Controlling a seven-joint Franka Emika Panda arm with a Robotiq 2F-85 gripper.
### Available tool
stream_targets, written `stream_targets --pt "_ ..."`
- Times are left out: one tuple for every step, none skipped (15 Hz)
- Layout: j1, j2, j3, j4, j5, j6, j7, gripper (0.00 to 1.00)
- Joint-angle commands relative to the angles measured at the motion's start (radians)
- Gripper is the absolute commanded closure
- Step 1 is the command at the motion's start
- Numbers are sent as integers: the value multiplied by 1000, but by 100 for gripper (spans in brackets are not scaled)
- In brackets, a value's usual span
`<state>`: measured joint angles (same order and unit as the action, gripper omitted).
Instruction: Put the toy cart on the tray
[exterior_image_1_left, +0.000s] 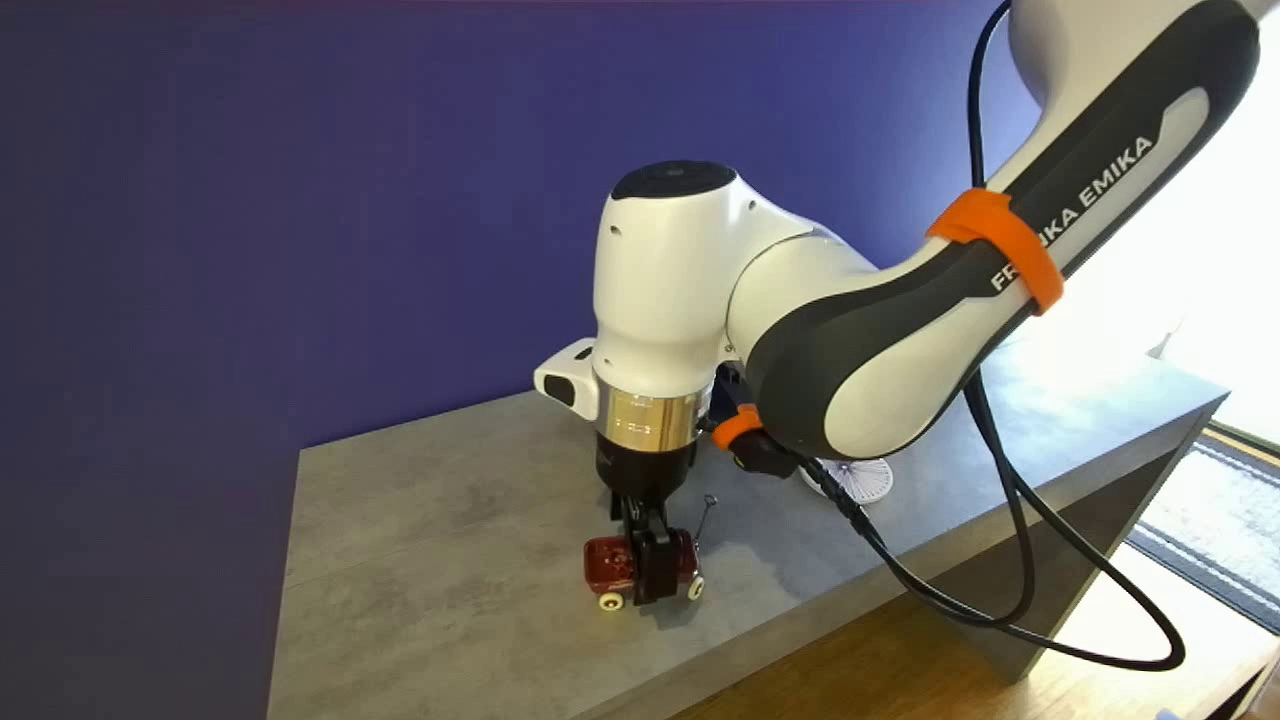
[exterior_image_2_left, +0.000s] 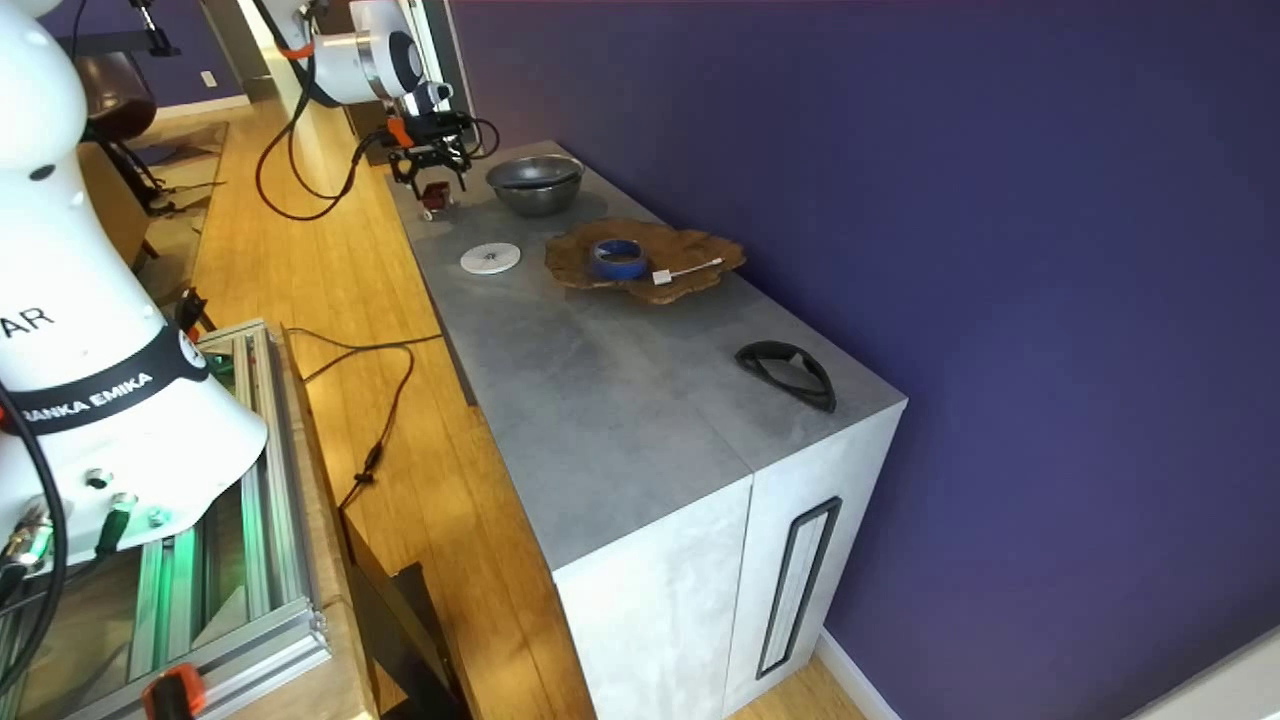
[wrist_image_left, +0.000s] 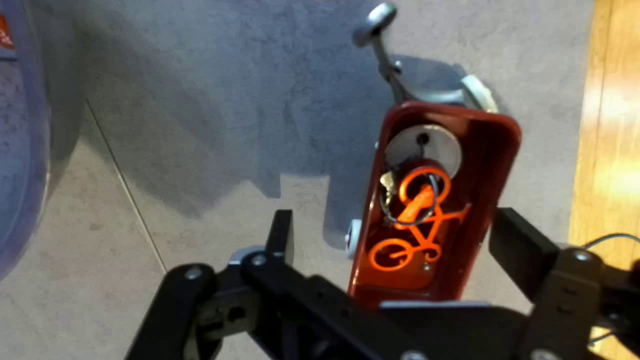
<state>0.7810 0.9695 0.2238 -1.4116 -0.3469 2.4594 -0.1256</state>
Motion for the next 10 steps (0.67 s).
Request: stream_targets --pt "10 33 0 64 34 -62 -15 26" --pt "10 32 0 65 35 -72 -15 34" --pt "9 29 1 66 37 -78 -16 41" --pt "5 27 6 65 41 -82 -20 48" --pt "4 20 8 61 42 -82 -21 56" --pt "-2 10 16 50 46 -77 -29 62" --pt "-8 -3 23 36 49 -67 -36 70" --pt "-11 -24 24 18 48 -63 -37 73" --pt "-21 -53 31 -8 51 -67 -47 73" --pt "-41 -85 48 -41 42 -64 -49 73"
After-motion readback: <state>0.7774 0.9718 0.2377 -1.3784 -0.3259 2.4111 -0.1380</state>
